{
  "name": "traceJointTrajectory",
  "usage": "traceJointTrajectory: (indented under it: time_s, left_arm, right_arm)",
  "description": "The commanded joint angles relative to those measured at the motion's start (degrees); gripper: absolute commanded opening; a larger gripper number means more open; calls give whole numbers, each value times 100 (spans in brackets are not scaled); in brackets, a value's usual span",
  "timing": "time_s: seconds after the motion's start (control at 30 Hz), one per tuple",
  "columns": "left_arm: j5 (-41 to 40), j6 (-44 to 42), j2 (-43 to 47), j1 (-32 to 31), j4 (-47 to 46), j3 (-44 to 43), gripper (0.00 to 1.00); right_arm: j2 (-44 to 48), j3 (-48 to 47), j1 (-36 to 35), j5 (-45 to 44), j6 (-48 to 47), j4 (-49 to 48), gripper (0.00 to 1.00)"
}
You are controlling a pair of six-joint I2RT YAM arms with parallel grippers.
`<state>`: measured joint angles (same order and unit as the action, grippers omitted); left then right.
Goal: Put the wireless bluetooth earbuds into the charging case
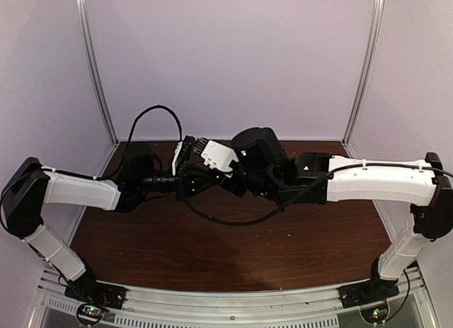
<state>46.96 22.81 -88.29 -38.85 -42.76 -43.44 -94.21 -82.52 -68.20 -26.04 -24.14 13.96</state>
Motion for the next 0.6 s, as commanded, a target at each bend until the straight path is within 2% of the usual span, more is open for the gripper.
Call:
traceJointTrajectory:
  time_s: [0.0,0.57]
  left_arm:
    - [114,-91,103,-35,-343,-18,0]
    - [59,-127,90,-44,-249,-94,0]
  right_arm:
    - [-11,97,-48,-216,-94,-158,11]
    - [-103,130,-193,-209,-223,-215,10]
